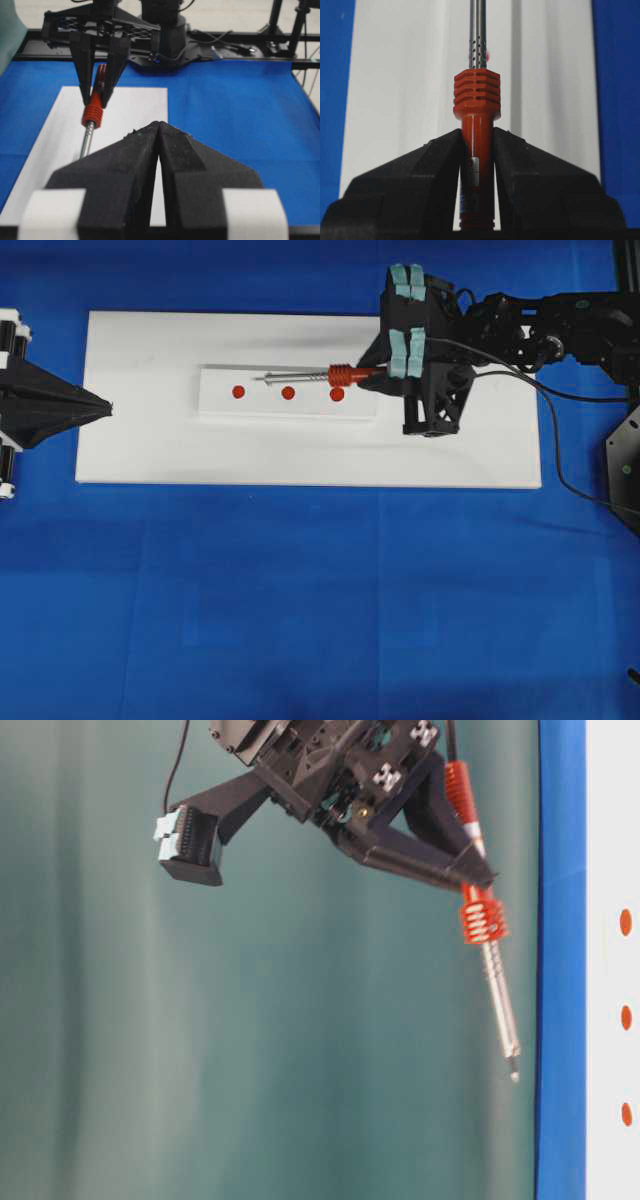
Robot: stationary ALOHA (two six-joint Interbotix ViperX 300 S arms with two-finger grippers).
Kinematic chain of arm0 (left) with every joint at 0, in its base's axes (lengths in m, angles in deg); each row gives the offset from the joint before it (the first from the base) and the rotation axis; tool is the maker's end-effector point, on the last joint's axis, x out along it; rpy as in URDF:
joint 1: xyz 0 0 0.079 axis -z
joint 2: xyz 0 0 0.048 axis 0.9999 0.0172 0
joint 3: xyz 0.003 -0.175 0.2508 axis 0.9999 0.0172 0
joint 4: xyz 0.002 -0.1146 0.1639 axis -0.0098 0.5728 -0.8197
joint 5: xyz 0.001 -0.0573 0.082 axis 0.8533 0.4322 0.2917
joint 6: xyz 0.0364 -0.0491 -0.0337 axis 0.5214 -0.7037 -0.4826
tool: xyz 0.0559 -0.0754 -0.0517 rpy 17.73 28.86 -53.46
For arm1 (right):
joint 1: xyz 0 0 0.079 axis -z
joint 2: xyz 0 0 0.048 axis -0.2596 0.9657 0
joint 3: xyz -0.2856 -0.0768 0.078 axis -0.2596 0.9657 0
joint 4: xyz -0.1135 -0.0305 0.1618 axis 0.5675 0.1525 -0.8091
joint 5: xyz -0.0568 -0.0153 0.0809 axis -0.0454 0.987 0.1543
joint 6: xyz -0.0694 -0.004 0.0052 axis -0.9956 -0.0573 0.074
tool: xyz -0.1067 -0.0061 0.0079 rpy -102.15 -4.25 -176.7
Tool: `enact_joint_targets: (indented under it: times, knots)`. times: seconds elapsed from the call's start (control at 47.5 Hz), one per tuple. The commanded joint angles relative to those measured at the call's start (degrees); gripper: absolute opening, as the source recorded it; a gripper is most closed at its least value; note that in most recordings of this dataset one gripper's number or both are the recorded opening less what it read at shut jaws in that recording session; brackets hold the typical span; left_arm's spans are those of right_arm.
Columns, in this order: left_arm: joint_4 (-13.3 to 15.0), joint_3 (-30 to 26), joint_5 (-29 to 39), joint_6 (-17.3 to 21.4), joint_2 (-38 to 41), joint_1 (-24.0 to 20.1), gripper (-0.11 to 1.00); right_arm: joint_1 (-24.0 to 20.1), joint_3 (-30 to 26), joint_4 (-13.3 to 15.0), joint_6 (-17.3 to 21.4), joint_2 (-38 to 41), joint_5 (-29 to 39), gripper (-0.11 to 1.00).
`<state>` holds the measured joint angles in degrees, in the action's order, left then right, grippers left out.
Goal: Touch the tip of the soldering iron to the mark.
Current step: 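Carry the iron with the right gripper over the red-dot strip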
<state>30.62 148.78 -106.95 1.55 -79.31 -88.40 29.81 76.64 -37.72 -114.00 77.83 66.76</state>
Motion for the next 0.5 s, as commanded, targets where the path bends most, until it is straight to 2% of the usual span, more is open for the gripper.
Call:
enact_joint_targets:
  times: [0.0, 0.484]
  knots:
    - [-0.18, -0.62, -0.53, 0.00, 0.44, 0.18, 0.00, 0.70, -1.67, 0.26, 0.09, -1.41, 1.23, 0.06]
    - [-0.09, -0.62, -0.79, 0.00, 0.53, 0.18, 0.00, 0.97, -1.67, 0.35, 0.09, -1.32, 1.32, 0.06]
